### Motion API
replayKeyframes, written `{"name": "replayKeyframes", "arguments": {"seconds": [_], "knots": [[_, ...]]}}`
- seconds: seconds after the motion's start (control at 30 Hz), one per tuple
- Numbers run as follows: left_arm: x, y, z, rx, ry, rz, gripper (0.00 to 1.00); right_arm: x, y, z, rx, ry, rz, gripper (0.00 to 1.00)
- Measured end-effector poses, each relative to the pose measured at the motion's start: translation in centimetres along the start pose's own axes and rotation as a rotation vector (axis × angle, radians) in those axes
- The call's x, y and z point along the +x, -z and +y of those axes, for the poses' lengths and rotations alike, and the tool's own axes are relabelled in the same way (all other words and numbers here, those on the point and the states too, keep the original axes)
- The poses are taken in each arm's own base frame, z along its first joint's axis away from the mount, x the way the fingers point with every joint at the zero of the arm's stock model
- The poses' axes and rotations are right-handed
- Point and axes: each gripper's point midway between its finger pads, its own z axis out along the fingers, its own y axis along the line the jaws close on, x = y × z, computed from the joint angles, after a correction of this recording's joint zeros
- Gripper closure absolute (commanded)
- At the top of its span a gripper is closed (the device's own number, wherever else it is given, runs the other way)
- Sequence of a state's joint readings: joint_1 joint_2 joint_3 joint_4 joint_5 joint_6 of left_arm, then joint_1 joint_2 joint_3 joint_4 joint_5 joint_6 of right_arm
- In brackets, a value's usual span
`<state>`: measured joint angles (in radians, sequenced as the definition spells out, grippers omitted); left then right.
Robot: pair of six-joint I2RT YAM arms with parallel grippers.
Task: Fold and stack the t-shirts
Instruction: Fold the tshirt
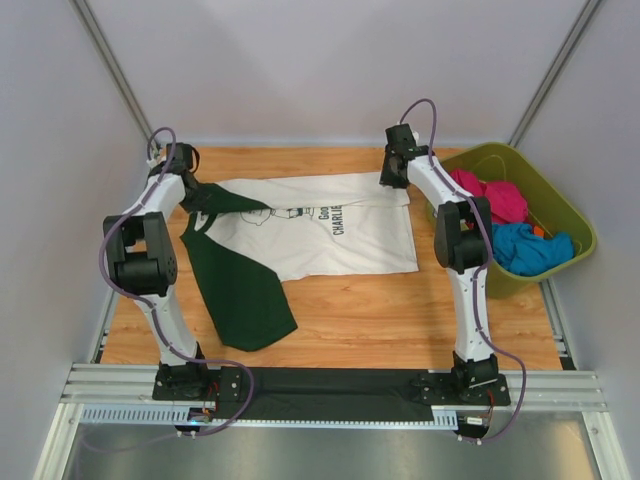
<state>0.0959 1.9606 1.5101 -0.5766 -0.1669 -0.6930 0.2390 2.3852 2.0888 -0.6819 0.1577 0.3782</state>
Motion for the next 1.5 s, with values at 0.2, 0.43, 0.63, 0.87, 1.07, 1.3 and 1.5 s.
{"name": "replayKeyframes", "arguments": {"seconds": [0.2,0.43,0.63,0.87,1.07,1.3,1.5], "knots": [[-1.0,1.1,-0.6,0.038,-0.005,-0.040,1.00,0.2,0.0,-0.2,0.010,-0.002,0.008,0.67],[-1.7,2.5,-0.3,0.042,-0.002,-0.083,1.00,0.5,0.1,-0.4,0.019,-0.007,0.017,0.67],[0.1,1.6,1.1,0.002,-0.008,-0.050,1.00,0.5,0.1,-0.5,0.028,-0.006,0.019,0.67],[1.5,0.9,2.2,-0.031,-0.010,-0.023,1.00,1.3,-0.1,-0.9,0.041,0.000,0.038,0.70],[1.8,0.8,2.9,-0.053,-0.006,-0.019,1.00,3.4,-0.6,-1.5,0.037,0.036,0.087,0.71],[1.8,0.6,3.2,-0.061,-0.002,-0.014,0.99,3.9,-0.4,-1.7,0.035,0.056,0.099,0.73],[1.3,0.9,2.9,-0.048,-0.046,-0.014,0.42,4.1,0.5,-2.0,0.039,0.071,0.112,0.72]]}}
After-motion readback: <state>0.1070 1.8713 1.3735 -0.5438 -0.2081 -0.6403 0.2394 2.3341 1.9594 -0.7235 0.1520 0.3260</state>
